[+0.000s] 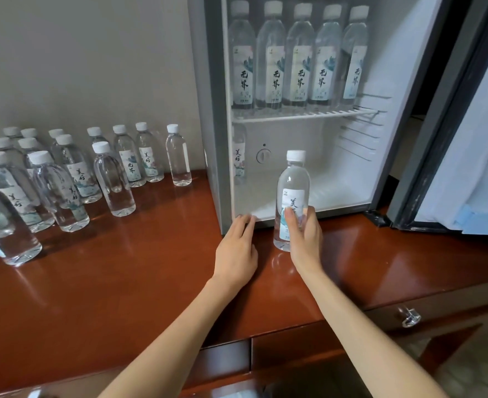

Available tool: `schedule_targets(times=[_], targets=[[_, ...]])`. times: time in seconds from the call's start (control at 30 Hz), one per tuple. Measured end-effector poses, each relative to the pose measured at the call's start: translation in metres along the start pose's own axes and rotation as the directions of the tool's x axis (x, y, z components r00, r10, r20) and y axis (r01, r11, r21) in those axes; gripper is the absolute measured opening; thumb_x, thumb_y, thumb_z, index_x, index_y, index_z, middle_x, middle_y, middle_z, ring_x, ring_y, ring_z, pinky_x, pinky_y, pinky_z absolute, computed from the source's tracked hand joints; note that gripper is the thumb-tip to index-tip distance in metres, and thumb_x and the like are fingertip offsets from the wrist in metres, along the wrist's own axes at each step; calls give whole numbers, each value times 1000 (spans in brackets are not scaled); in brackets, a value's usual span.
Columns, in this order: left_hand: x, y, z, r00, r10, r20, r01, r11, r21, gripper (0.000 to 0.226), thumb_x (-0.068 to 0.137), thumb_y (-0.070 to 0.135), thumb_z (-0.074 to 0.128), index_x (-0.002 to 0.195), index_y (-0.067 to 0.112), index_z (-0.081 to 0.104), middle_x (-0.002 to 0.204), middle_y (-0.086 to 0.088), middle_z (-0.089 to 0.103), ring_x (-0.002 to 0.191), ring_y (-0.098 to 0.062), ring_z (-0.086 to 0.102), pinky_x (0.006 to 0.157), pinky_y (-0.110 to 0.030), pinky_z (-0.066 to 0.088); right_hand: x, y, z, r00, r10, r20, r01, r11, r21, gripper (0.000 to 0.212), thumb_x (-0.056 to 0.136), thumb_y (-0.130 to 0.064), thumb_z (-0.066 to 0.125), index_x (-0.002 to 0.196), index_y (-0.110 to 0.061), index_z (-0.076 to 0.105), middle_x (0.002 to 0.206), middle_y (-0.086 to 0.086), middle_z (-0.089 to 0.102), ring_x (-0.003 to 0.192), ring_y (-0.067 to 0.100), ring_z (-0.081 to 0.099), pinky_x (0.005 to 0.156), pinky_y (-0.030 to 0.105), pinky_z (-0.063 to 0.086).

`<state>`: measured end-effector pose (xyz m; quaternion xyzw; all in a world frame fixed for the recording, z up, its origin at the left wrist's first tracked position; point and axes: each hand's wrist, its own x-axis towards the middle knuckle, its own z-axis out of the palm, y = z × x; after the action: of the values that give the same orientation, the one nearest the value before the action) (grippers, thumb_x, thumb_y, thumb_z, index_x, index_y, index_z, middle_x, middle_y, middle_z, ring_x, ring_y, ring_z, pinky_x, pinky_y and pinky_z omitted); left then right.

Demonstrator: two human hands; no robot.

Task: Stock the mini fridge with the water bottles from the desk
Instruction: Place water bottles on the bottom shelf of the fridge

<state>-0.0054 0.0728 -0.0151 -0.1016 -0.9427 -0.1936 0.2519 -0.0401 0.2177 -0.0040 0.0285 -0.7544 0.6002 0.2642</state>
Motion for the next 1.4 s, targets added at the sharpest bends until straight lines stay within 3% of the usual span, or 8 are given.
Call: schedule_targets(times=[0.27, 0.4, 0.5, 0.63, 0.77, 0.97, 1.2, 1.4], targets=[[3, 7, -2, 1000, 7, -12, -6, 999, 38, 59, 83, 1, 50, 142, 4, 43, 142, -7, 47, 139, -23, 37, 107, -26, 36, 17, -1, 18, 981, -150, -127, 148, 989, -19, 66, 81, -58, 47, 115, -2, 55, 89, -4, 58, 72, -1, 45, 62, 17, 30], [9, 13, -3, 995, 0, -102, 3, 1000, 27, 47, 70, -6, 62, 117, -1, 64, 110, -10, 65, 108, -27, 62, 85, -28, 50, 28, 1, 25, 966, -221, -132, 218, 975, -35, 67, 85, -53, 50, 121, 4, 50, 96, 7, 63, 75, 11, 52, 65, 19, 32], [10, 14, -2, 993, -14, -117, 16, 1000, 14, 41, 70, -6, 63, 111, -1, 66, 106, -9, 66, 103, -27, 63, 75, -29, 52, 34, 6, 30, 962, -259, -92, 254, 965, -56, 66, 87, -51, 51, 122, 5, 48, 99, 13, 65, 75, 4, 51, 63, 17, 30], [11, 14, 0, 998, -34, -57, 35, 999, 10, 45, 79, -2, 55, 123, 1, 60, 122, -11, 59, 117, -26, 56, 82, -30, 51, 39, 7, 37, 975, -219, -21, 219, 976, -23, 71, 86, -54, 48, 133, -1, 43, 107, 5, 66, 80, 4, 58, 68, 21, 40], [11, 14, -1, 999, -31, -15, 31, 1000, -4, 51, 81, -1, 52, 132, 2, 53, 134, -10, 50, 124, -26, 50, 84, -31, 50, 43, 11, 41, 980, -199, 5, 199, 979, 36, 61, 90, -45, 51, 135, -9, 32, 96, -29, 64, 78, -10, 59, 66, 11, 42], [10, 12, -1, 1000, -23, 1, 23, 1000, -14, 56, 83, 3, 51, 138, 4, 47, 142, -8, 44, 131, -24, 43, 91, -29, 46, 51, 12, 40, 988, -151, 31, 149, 987, 60, 55, 89, -46, 53, 134, -16, 42, 122, 0, 55, 99, 9, 56, 81, 24, 46], [13, 11, 3, 1000, 26, 13, -26, 1000, 0, 55, 87, -1, 46, 142, 0, 41, 151, -14, 34, 146, -28, 22, 113, -35, 34, 65, 13, 37, 981, -109, 160, 100, 993, 64, 50, 93, -27, 63, 138, -19, 44, 118, -6, 63, 105, 8, 61, 92, 33, 51], [13, 12, 4, 1000, 29, -9, -29, 999, -17, 57, 85, -4, 47, 142, 0, 42, 145, -13, 43, 141, -31, 32, 112, -37, 35, 89, 11, 46, 972, -82, 222, 81, 997, 11, 51, 94, -26, 62, 140, -15, 43, 114, -5, 62, 104, 13, 61, 95, 38, 50]])
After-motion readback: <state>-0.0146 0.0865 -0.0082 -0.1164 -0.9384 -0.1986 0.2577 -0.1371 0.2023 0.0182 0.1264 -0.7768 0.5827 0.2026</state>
